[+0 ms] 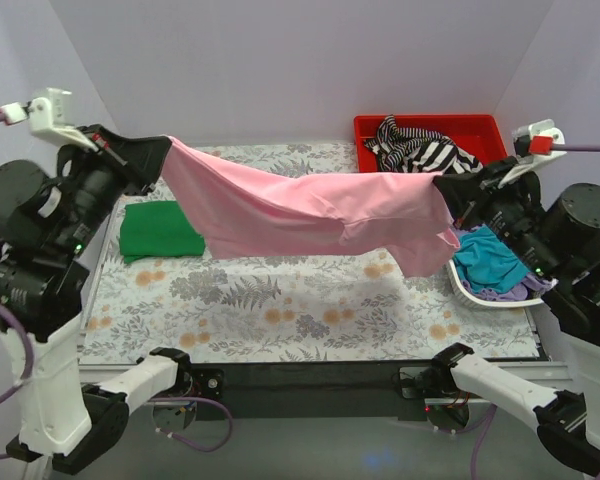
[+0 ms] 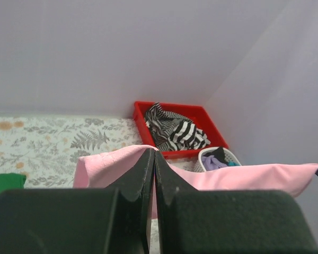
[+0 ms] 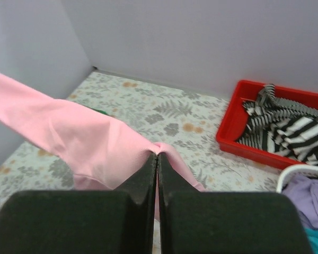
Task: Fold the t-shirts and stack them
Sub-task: Flatten the tshirt out
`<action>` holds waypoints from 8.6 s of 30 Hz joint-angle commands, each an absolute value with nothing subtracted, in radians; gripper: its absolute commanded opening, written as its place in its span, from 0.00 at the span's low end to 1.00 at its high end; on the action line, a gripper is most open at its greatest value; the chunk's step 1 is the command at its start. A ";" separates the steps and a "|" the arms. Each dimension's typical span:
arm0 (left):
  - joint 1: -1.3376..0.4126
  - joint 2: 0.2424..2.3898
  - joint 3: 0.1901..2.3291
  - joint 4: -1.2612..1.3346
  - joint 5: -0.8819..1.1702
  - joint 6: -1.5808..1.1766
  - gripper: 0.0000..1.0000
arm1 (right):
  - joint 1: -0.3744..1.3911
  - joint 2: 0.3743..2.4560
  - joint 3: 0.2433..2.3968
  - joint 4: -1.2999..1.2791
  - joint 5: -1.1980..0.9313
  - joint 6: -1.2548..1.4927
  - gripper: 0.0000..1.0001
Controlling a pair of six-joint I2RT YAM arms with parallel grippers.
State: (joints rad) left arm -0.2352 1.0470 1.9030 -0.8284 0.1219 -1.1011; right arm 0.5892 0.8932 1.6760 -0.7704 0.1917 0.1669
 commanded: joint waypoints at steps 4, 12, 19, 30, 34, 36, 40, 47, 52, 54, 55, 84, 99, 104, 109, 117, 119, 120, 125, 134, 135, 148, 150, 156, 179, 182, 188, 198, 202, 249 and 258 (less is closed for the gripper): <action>-0.236 0.962 2.069 -0.965 0.173 -1.103 0.00 | 0.584 0.851 1.782 -0.772 -0.245 0.169 0.01; -0.236 0.845 2.109 -0.979 0.034 -1.258 0.00 | 0.584 0.786 1.810 -0.753 -0.496 0.241 0.01; -0.236 0.854 1.970 -1.006 -0.110 -1.269 0.00 | 0.584 0.732 1.592 -0.753 -0.174 0.301 0.01; -0.236 0.868 1.165 -0.603 -0.098 -1.341 0.00 | 0.583 0.893 1.059 -0.585 0.165 0.299 0.01; -0.236 0.936 0.953 -0.482 -0.109 -1.362 0.00 | 0.577 0.988 1.005 -0.525 0.248 0.311 0.01; -0.235 0.986 0.914 -0.415 -0.124 -1.356 0.00 | 0.574 1.054 1.000 -0.484 0.293 0.317 0.01; -0.233 1.090 0.865 -0.312 -0.159 -1.335 0.00 | 0.563 1.161 1.026 -0.411 0.327 0.310 0.01; -0.219 1.392 0.956 -0.232 -0.179 -1.292 0.00 | 0.482 1.417 1.152 -0.394 0.330 0.288 0.01; -0.196 1.554 1.025 -0.152 -0.167 -1.261 0.00 | 0.370 1.586 1.223 -0.382 0.190 0.299 0.01; -0.183 1.627 1.049 -0.130 -0.160 -1.255 0.00 | 0.336 1.659 1.267 -0.376 0.144 0.288 0.01; -0.180 1.653 1.080 -0.127 -0.161 -1.250 0.00 | 0.327 1.689 1.284 -0.383 0.135 0.282 0.01; -0.169 1.424 0.890 -0.137 0.316 -1.339 0.47 | 0.273 1.494 1.007 -0.437 -0.296 0.219 0.62; -0.189 1.124 0.675 -0.391 -0.193 -1.493 0.48 | 0.525 1.470 1.038 -0.457 -0.414 0.207 0.63; -0.189 1.225 0.689 -0.431 -0.232 -1.485 0.47 | 0.571 1.473 1.061 -0.459 -0.388 0.221 0.62; -0.189 1.292 0.664 -0.405 -0.239 -1.499 0.45 | 0.584 1.453 1.066 -0.466 -0.376 0.224 0.63; -0.189 1.357 0.629 -0.345 -0.212 -1.506 0.45 | 0.586 1.445 1.054 -0.469 -0.356 0.224 0.63; -0.189 1.387 0.624 -0.330 -0.195 -1.506 0.44 | 0.586 1.445 1.049 -0.469 -0.350 0.224 0.63; -0.189 1.394 0.618 -0.312 -0.178 -1.508 0.44 | 0.586 1.443 1.049 -0.469 -0.348 0.224 0.63; -0.189 1.436 0.604 -0.287 -0.155 -1.500 0.38 | 0.586 1.436 1.045 -0.469 -0.334 0.224 0.63; -0.189 1.443 0.566 -0.259 -0.141 -1.493 0.00 | 0.586 1.431 1.037 -0.479 -0.321 0.225 0.63; -0.189 1.443 0.565 -0.259 -0.143 -1.490 0.00 | 0.586 1.430 1.035 -0.477 -0.321 0.225 0.63; -0.189 1.256 0.836 -0.360 -0.002 -1.307 0.00 | 0.586 1.427 1.025 -0.479 -0.302 0.225 0.63; -0.189 1.252 0.905 -0.449 -0.012 -1.281 0.00 | 0.586 1.433 1.025 -0.477 -0.305 0.226 0.63; -0.189 1.235 1.034 -0.598 -0.147 -1.239 0.00 | 0.586 1.437 1.026 -0.479 -0.310 0.225 0.63; -0.164 1.200 1.090 -0.629 -0.299 -1.183 0.00 | 0.586 1.451 1.037 -0.476 -0.331 0.216 0.61; -0.163 1.242 1.158 -0.647 -0.368 -1.137 0.00 | 0.586 1.456 1.038 -0.477 -0.331 0.212 0.62; -0.158 1.284 1.123 -0.706 -0.429 -1.184 0.01 | 0.586 1.456 1.034 -0.480 -0.287 0.204 0.62; -0.118 1.278 0.939 -0.709 -0.465 -1.289 0.87 | 0.572 1.424 1.060 -0.554 -0.045 0.172 0.65; -0.118 1.221 0.975 -0.667 -0.402 -1.287 0.87 | 0.500 1.446 1.071 -0.545 -0.098 0.158 0.67; -0.118 1.272 0.887 -0.420 -0.002 -1.284 0.90 | 0.520 1.632 0.951 -0.203 -0.288 0.367 0.53; -0.118 1.281 0.879 -0.413 -0.002 -1.284 0.90 | 0.546 1.675 0.948 -0.192 -0.324 0.397 0.51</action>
State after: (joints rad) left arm -0.1196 1.2881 0.8906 -0.4320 -0.0097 -1.2873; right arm 0.5308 1.6726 0.9398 -0.1978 -0.3138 0.3725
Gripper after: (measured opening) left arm 0.904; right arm 0.513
